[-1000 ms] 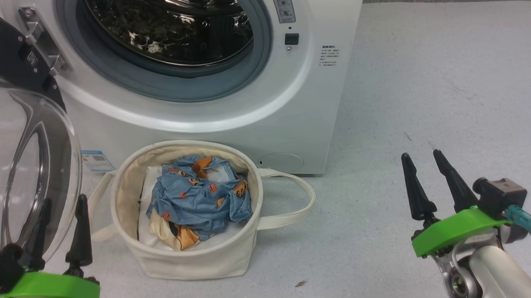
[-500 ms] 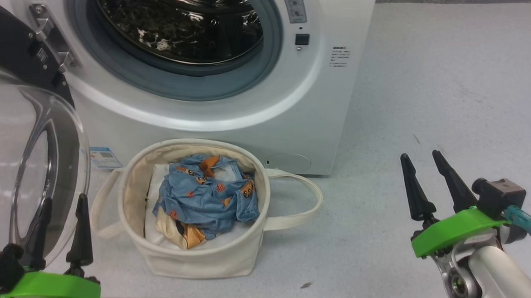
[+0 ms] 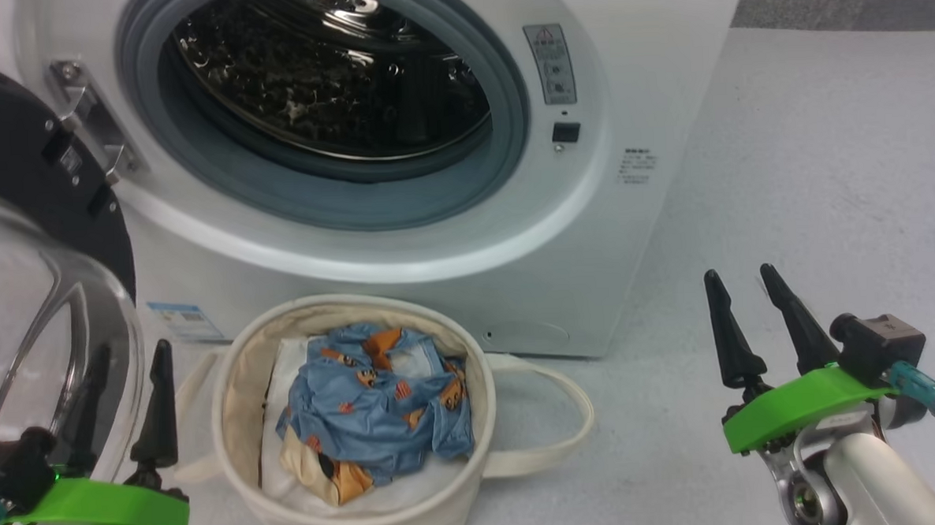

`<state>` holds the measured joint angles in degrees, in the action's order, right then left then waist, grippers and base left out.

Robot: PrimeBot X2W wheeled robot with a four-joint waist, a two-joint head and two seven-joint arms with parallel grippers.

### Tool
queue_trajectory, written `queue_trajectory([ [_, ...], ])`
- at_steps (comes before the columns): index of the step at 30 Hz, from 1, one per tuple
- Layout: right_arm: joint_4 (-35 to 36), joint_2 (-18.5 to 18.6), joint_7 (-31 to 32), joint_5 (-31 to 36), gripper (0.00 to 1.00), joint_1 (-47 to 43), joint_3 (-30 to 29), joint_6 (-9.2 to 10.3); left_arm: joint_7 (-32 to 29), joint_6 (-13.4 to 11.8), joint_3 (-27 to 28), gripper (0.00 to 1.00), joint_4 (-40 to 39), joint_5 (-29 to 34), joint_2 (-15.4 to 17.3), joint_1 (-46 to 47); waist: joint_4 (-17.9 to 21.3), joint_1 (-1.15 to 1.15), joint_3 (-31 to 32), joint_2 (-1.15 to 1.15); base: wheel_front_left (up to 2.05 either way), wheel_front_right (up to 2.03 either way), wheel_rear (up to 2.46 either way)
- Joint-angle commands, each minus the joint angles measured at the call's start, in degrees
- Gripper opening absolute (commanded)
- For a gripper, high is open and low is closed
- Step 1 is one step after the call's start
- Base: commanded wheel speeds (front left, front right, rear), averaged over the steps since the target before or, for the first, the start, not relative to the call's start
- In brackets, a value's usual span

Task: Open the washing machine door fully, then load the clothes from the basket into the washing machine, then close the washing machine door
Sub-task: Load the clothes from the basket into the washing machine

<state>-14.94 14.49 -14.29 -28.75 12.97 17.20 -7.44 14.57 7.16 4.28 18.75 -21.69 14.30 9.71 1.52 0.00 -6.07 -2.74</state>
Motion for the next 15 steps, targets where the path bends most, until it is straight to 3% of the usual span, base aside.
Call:
queue_trajectory([
  [1,1.87,0.17,-0.71,0.34,1.0,2.1,0.61,-0.05,0.42,0.33,1.89,1.0,-2.07,0.49,1.54,3.14,0.0,0.0,-0.07,0.01,1.45,-1.64,0.19],
  [8,1.82,0.08,-0.71,0.39,1.0,2.01,0.48,-0.05,0.42,0.33,-1.13,1.0,-3.19,1.25,0.66,3.03,0.04,0.0,-0.3,0.01,1.0,-0.99,-0.01],
  [15,1.33,0.29,-0.71,0.39,1.0,1.88,0.04,-0.05,0.43,0.33,-4.24,1.0,-3.99,1.4,-0.72,3.66,0.14,0.0,-0.45,0.01,0.14,-0.14,0.0],
])
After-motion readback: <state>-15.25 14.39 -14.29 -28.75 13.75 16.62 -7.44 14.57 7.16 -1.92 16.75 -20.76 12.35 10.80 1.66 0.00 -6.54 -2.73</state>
